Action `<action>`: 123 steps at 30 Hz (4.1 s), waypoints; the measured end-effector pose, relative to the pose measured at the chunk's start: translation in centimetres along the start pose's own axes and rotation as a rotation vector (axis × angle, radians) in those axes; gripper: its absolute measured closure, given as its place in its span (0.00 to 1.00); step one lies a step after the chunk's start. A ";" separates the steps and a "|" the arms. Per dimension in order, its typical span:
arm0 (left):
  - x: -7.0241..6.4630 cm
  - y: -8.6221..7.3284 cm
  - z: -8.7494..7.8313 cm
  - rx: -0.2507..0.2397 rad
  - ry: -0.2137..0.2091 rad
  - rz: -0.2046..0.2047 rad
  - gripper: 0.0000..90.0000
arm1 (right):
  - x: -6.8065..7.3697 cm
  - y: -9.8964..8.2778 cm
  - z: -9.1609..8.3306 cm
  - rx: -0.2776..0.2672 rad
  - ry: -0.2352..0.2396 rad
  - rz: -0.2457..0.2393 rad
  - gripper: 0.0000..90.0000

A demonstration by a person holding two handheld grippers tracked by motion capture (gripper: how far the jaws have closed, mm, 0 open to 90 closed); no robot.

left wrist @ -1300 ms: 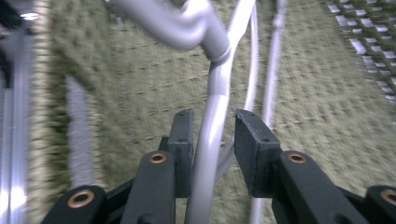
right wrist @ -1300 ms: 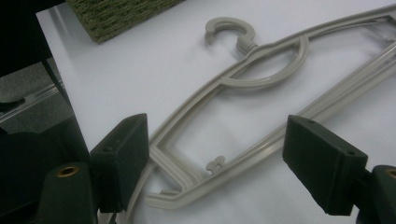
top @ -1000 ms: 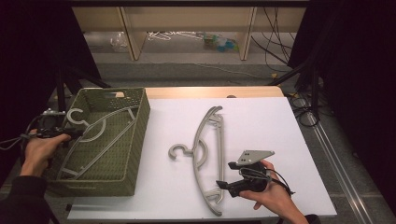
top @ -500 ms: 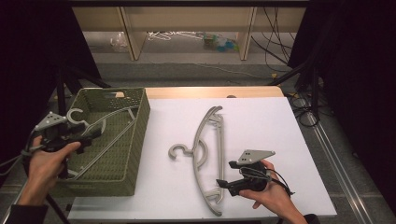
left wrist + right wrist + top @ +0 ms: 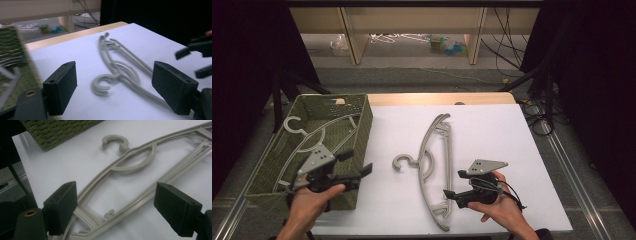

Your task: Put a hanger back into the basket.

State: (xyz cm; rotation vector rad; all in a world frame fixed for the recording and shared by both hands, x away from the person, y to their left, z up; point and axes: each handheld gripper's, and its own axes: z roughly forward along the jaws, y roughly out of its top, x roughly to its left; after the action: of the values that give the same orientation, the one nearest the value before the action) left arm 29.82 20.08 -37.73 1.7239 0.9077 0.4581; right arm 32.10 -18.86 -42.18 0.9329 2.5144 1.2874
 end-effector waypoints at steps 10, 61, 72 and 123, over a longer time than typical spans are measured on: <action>-2.0 -3.2 1.5 -0.011 -0.068 0.022 0.19 | 0.2 -0.1 0.3 0.001 -0.003 -0.002 0.22; -1.9 -5.5 1.6 -0.028 -0.066 0.050 0.19 | 1.4 3.7 11.9 0.275 -0.076 -0.062 0.25; -1.9 -5.4 1.7 -0.015 -0.072 0.076 0.19 | 1.8 4.2 11.8 0.359 -0.066 -0.037 0.39; -1.8 -5.3 1.6 -0.020 -0.070 0.085 0.20 | 1.5 3.5 4.6 0.362 0.048 -0.112 0.91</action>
State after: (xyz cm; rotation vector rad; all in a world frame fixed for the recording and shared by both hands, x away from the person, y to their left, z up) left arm 27.92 18.36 -42.99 1.7545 0.7803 0.4586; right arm 34.40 -13.38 -42.12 0.8158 2.8493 0.8478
